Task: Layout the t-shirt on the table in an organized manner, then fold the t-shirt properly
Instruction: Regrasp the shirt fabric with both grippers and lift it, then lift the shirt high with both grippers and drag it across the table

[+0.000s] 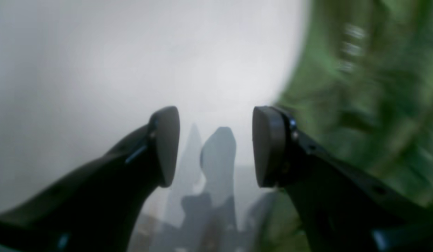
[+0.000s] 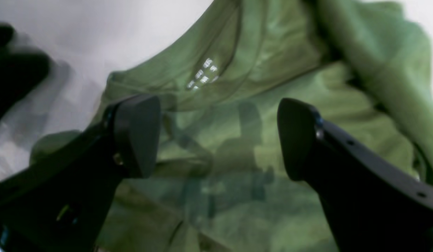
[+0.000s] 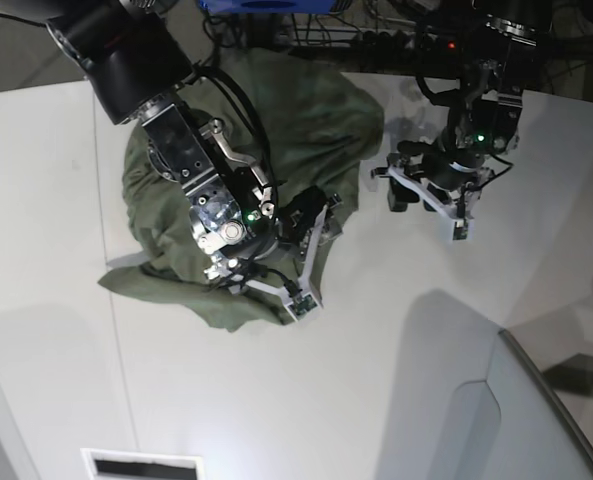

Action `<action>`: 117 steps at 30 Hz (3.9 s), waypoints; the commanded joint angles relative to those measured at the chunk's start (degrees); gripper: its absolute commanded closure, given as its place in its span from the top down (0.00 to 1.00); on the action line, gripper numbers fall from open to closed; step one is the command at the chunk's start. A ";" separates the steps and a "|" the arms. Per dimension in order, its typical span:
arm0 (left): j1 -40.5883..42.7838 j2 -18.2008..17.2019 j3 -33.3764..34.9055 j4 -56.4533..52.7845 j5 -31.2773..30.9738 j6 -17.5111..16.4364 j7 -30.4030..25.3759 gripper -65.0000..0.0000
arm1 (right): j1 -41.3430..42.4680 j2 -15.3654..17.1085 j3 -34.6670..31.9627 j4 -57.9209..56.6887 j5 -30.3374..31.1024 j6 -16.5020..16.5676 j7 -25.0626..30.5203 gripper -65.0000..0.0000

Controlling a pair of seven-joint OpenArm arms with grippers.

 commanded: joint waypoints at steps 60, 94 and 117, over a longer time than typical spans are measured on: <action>-0.69 9.19 -6.77 -9.59 0.17 -0.39 1.37 0.00 | 28.66 -3.13 -15.66 -44.31 -0.03 0.12 28.12 0.01; -29.53 -9.18 -29.63 13.70 -5.55 -0.56 20.62 0.00 | 55.39 11.46 -2.74 -31.12 0.06 0.21 20.47 0.01; -12.12 2.42 13.45 -5.20 6.15 6.29 -5.13 0.00 | 10.73 7.95 5.96 -7.56 0.15 0.12 7.64 0.01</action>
